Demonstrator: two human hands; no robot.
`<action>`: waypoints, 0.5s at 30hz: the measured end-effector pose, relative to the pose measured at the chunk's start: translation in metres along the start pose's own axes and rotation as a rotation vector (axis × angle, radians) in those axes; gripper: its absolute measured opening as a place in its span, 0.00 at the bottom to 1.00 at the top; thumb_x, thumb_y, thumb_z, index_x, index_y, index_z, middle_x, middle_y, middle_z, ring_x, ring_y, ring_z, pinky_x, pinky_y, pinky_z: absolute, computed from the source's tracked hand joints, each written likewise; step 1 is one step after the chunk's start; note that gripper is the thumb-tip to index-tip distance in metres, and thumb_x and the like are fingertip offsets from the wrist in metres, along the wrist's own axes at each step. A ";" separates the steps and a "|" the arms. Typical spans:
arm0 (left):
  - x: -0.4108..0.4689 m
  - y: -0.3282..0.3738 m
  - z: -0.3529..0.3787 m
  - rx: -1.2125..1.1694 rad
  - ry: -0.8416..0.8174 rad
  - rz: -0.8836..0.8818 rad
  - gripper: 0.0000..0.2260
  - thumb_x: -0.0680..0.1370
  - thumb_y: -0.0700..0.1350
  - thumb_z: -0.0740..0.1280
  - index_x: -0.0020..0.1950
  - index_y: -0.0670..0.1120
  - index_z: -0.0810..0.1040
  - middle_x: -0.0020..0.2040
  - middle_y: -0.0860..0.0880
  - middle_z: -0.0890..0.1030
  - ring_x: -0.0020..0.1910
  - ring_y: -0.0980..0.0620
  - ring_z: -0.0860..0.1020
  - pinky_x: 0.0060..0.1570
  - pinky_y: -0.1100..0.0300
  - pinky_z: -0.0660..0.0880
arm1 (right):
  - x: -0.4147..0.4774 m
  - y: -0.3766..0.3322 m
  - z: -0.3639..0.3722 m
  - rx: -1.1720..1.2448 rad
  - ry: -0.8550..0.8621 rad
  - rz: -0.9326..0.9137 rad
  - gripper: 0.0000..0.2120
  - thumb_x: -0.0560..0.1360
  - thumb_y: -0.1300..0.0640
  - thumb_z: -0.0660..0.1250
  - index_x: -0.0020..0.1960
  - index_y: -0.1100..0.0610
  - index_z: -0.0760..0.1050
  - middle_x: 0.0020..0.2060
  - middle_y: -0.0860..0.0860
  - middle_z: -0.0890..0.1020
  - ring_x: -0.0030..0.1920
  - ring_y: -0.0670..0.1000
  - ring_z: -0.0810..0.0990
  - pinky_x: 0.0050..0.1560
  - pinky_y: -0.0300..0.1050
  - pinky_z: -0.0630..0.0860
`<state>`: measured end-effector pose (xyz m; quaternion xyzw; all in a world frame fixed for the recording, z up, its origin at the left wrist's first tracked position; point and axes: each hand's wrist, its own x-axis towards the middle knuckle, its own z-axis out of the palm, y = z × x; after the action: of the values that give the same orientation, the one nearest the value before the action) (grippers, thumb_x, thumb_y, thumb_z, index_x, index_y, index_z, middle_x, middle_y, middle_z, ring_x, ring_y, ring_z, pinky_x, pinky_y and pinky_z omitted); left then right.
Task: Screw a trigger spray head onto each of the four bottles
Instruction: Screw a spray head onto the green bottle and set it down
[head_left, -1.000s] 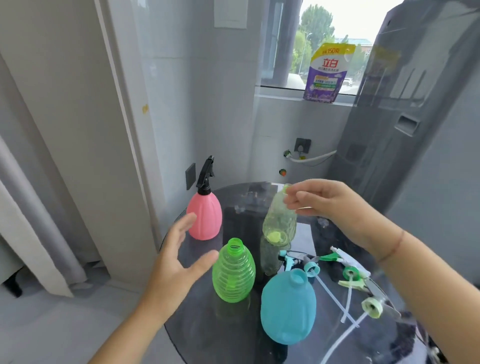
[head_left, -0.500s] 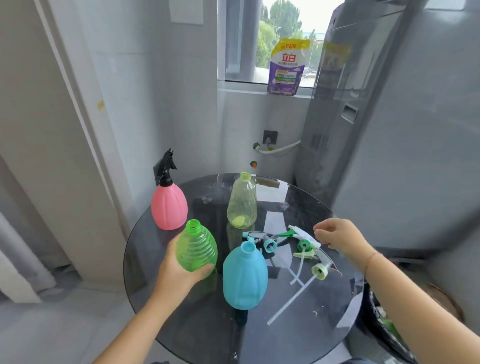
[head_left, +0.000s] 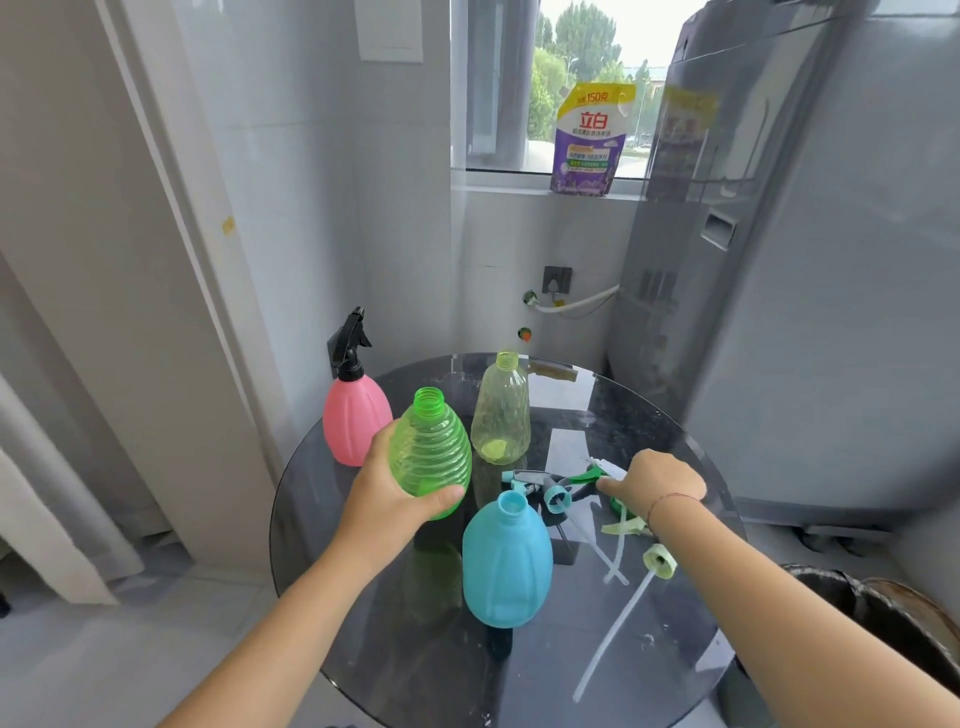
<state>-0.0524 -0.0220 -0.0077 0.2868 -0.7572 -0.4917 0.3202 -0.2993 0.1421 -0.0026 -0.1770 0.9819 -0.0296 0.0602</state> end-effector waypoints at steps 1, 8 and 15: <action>0.000 0.000 0.001 0.006 -0.009 0.001 0.39 0.63 0.48 0.81 0.69 0.59 0.65 0.58 0.62 0.76 0.56 0.67 0.74 0.52 0.66 0.70 | 0.001 -0.001 0.002 -0.009 -0.004 0.000 0.23 0.70 0.36 0.66 0.31 0.54 0.68 0.26 0.48 0.73 0.26 0.48 0.70 0.27 0.37 0.62; 0.002 0.004 0.004 0.025 -0.027 0.004 0.39 0.64 0.48 0.81 0.69 0.58 0.65 0.58 0.62 0.76 0.55 0.67 0.74 0.49 0.70 0.68 | 0.012 -0.001 0.012 0.262 -0.042 0.015 0.20 0.72 0.44 0.68 0.29 0.56 0.68 0.25 0.50 0.73 0.25 0.49 0.71 0.25 0.38 0.64; 0.013 0.022 0.002 0.053 -0.044 0.045 0.35 0.65 0.47 0.80 0.62 0.64 0.65 0.56 0.64 0.76 0.52 0.77 0.72 0.43 0.79 0.68 | 0.013 0.004 -0.052 0.694 0.077 -0.063 0.24 0.74 0.45 0.65 0.28 0.63 0.75 0.22 0.53 0.76 0.24 0.53 0.72 0.30 0.41 0.73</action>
<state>-0.0644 -0.0229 0.0153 0.2670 -0.7831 -0.4703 0.3069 -0.3194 0.1432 0.0473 -0.1751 0.9089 -0.3703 0.0787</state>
